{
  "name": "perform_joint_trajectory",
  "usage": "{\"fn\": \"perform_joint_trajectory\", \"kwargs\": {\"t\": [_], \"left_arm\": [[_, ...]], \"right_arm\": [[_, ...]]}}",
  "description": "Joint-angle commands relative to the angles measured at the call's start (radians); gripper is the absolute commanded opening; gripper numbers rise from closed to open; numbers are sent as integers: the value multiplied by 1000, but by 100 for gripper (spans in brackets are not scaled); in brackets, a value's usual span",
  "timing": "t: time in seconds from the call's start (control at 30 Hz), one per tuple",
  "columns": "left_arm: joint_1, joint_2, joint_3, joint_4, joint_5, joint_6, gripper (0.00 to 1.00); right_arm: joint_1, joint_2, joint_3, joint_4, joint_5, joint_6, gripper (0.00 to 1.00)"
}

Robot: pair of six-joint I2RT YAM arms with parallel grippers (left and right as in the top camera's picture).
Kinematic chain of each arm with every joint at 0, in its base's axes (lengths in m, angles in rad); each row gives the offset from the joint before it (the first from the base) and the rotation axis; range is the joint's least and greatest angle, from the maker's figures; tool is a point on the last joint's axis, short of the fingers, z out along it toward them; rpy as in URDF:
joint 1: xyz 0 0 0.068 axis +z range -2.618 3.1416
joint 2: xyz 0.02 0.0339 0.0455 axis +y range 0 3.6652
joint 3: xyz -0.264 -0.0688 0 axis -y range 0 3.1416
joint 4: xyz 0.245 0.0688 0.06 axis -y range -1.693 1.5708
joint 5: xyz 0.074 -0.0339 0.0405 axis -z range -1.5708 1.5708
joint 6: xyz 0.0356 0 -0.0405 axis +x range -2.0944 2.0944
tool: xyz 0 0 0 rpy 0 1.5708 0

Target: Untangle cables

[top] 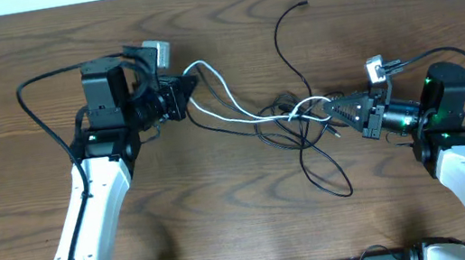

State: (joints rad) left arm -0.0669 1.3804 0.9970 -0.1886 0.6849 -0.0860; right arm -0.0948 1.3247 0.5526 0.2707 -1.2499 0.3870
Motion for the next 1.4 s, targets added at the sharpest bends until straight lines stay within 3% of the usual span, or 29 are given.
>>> {"fn": "perform_joint_trajectory", "kwargs": {"t": [0.0,0.1,0.13,0.2,0.3,0.47,0.53,0.67,0.83,0.97,1.03,1.1,1.23,1.37], "left_arm": [[5,-2,8,-66,-317,-2,8],[5,-2,8,-128,-441,-2,17],[5,-2,8,-149,-484,-2,34],[5,-2,8,-162,-503,-2,56],[5,-2,8,-162,-503,-2,66],[5,-2,8,-163,-492,-2,66],[5,-2,8,-163,-487,-2,66],[5,-2,8,-163,-451,-2,61],[5,-2,8,-162,-283,-2,49],[5,-2,8,-140,-61,26,33],[4,-2,8,-103,72,60,32],[4,-2,8,-85,82,60,37],[4,-2,8,-100,33,60,60],[-2,-2,8,-138,34,71,71]], "right_arm": [[-5,0,3,-7,40,56,1],[-5,0,3,-50,135,108,1],[-5,0,3,-87,196,135,1],[-5,0,3,-156,286,172,1],[-5,0,3,-250,406,226,1],[-5,0,3,-395,601,280,1],[-5,0,3,-430,664,312,6],[-4,1,3,-519,821,343,25],[-4,0,3,-547,865,341,49],[-3,0,3,-447,707,200,62],[7,0,3,-375,596,127,71],[19,1,3,-357,581,120,75],[25,0,3,-356,585,119,81],[25,0,3,-356,585,120,85]]}}
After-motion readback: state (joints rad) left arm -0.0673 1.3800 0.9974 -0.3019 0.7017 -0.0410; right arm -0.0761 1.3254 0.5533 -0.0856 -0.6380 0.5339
